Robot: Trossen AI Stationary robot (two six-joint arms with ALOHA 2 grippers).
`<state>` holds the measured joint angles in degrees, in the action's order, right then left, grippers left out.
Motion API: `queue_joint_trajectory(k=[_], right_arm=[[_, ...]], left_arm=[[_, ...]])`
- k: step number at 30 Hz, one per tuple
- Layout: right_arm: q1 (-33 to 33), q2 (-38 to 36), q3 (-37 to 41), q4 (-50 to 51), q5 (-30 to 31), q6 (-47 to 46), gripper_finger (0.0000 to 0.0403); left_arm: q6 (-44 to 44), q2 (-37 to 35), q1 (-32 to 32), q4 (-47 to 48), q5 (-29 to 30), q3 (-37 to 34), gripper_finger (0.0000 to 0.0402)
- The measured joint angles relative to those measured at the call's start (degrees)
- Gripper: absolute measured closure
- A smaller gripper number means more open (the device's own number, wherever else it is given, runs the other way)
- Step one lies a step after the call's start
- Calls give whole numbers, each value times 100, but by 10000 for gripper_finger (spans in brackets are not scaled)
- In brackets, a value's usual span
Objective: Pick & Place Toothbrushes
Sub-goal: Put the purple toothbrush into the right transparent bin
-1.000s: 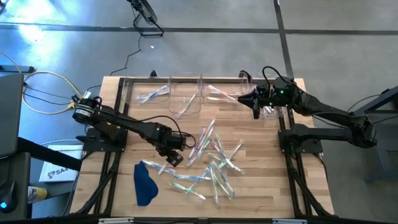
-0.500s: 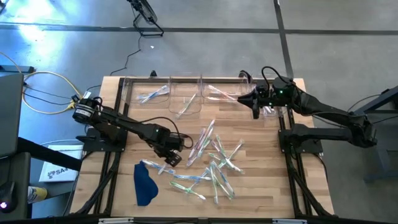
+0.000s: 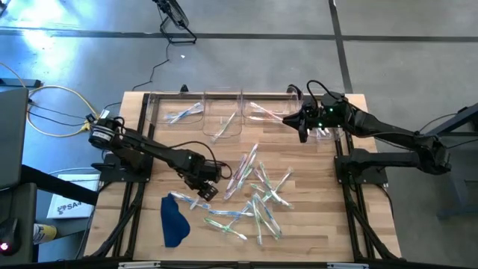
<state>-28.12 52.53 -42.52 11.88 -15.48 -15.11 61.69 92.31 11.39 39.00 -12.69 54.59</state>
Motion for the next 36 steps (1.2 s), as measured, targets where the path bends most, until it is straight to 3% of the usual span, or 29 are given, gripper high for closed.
queue_joint_trajectory(k=[18,36], right_arm=[[2,0,4,-178,-6,-4,349],[2,0,4,-184,-1,-7,349]], left_arm=[[174,606,252,-402,-169,57,220],[134,555,246,-147,-134,35,359]])
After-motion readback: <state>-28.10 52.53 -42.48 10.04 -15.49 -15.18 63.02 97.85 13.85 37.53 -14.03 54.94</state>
